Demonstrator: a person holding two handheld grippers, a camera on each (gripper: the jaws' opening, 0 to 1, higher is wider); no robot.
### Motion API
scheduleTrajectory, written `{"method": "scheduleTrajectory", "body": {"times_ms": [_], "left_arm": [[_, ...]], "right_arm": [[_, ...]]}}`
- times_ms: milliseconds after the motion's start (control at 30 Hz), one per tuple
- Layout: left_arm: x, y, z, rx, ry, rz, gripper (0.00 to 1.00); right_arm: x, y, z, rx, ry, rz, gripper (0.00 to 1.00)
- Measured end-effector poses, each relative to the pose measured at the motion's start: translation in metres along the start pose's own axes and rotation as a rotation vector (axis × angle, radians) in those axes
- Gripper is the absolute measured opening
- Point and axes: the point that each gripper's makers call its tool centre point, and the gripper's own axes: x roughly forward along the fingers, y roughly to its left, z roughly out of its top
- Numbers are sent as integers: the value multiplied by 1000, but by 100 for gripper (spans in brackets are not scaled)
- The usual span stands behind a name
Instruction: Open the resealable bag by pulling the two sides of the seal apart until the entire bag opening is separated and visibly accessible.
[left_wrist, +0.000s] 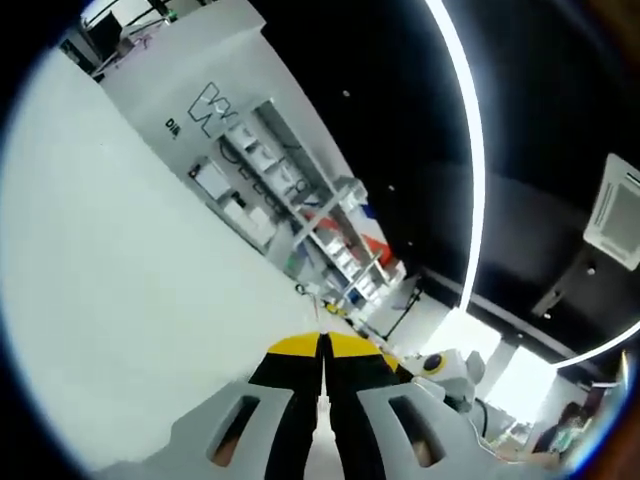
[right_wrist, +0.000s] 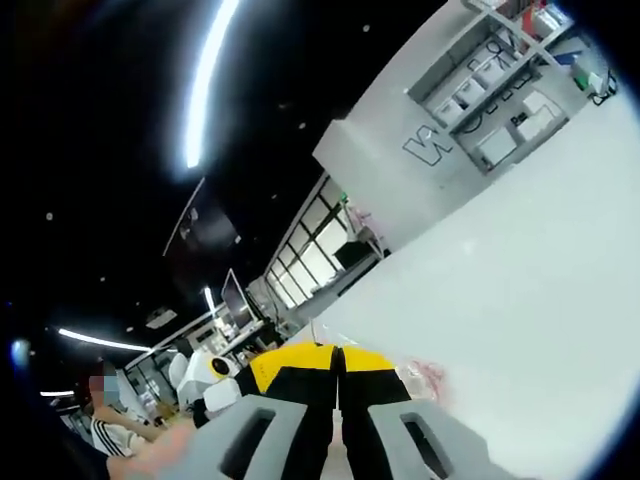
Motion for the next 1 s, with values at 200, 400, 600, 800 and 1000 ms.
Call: {"method": "scheduleTrajectory", "body": {"times_ms": [200, 400, 600, 800, 1000], "left_arm": [[6, 5, 2, -4, 15, -9, 0], [10, 10, 6, -22, 23, -20, 0], [11, 14, 10, -10, 15, -26, 0], [8, 15, 14, -15, 4, -28, 0], [4, 12, 15, -25, -21, -32, 0]], "right_arm": [[-1, 0, -1, -26, -7, -21, 0], [-2, 0, 0, -42, -17, -34, 0], [-2, 5, 7, 29, -45, 15, 0], [-3, 16, 2, 18, -9, 84, 0], [-1, 12, 2, -8, -8, 71, 0]]}}
